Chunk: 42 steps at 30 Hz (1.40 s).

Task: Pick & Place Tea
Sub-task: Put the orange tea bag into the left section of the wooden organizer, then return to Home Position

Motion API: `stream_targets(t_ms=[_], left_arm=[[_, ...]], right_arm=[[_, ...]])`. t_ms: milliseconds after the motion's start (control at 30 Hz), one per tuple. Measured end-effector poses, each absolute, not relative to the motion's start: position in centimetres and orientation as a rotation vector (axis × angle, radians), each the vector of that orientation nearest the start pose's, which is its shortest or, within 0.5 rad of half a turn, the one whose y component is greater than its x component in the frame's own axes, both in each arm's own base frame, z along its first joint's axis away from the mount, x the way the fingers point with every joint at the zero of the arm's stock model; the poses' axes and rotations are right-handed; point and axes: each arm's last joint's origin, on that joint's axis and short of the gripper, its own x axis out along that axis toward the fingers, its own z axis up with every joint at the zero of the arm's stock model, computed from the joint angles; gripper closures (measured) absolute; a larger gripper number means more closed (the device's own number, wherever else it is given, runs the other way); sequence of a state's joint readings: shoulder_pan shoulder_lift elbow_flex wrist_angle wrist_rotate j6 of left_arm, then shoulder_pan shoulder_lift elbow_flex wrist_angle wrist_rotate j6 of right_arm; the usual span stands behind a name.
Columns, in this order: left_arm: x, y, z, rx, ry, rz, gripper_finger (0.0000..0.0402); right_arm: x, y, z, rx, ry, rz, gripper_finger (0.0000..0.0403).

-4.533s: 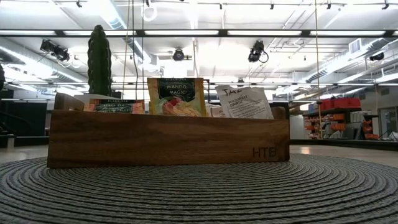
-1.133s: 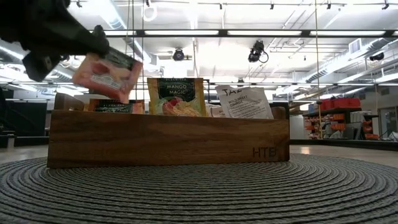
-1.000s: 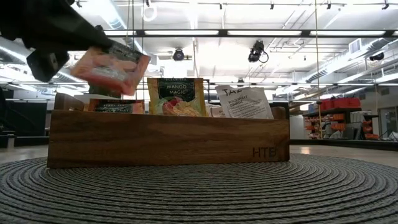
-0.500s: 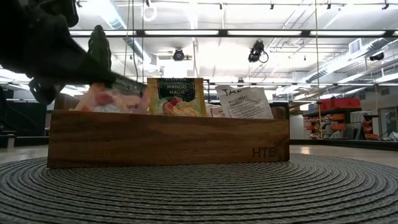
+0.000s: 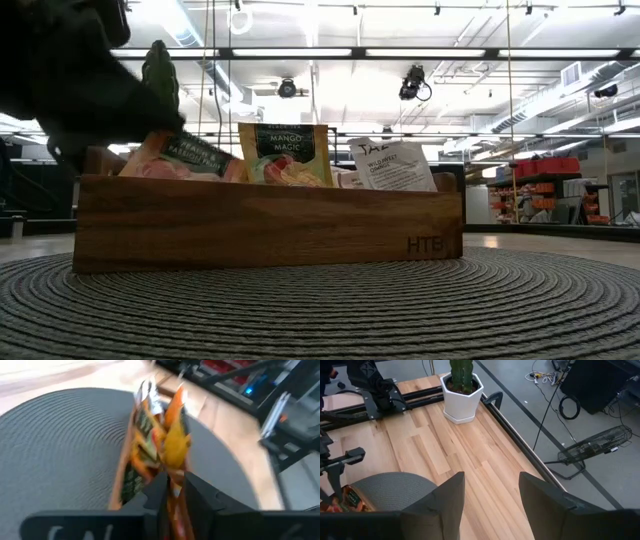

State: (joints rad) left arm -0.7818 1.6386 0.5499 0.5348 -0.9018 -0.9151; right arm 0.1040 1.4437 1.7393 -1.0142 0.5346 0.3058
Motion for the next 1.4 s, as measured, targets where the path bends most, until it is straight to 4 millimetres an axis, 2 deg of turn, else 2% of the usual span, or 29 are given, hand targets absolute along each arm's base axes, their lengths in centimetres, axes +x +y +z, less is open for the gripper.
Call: stream_targets(t_ms=[233, 500, 600, 733, 800, 967, 1067, 1167, 1400], left_arm=[[21.4, -18.1, 14.7, -0.517, 0.234, 0.222, 0.0290], [20.9, -17.2, 18.5, -0.599, 0.142, 0.190, 0.0286], [20.5, -16.7, 20.3, -0.580, 0.099, 0.169, 0.0297], [19.9, -15.8, 22.6, -0.467, 0.046, 0.152, 0.0348], [19.7, -15.0, 23.8, -0.410, 0.013, 0.150, 0.0385], [20.6, -12.5, 25.3, -0.377, -0.033, 0.164, 0.0398], [21.5, -11.0, 25.6, -0.386, -0.039, 0.123, 0.0399], [21.9, -9.9, 25.7, -0.377, -0.046, 0.141, 0.0399], [21.7, -8.1, 26.9, -0.254, -0.080, 0.185, 0.0400]], right_arm=[[27.3, 1.4, 43.3, 0.056, 0.617, -0.508, 0.0209], [27.4, 1.5, 43.4, 0.153, 0.590, -0.510, 0.0220], [27.8, 1.9, 43.5, 0.168, 0.571, -0.473, 0.0264], [28.4, 3.1, 43.9, 0.132, 0.519, -0.383, 0.0377], [28.9, 3.7, 44.5, 0.149, 0.447, -0.327, 0.0390], [30.5, 5.0, 44.7, 0.133, 0.352, -0.226, 0.0399], [31.5, 5.7, 43.4, 0.143, 0.284, -0.183, 0.0401], [32.2, 6.4, 40.5, 0.175, 0.262, -0.155, 0.0401], [30.5, 6.9, 34.9, 0.264, 0.122, -0.159, 0.0402]])
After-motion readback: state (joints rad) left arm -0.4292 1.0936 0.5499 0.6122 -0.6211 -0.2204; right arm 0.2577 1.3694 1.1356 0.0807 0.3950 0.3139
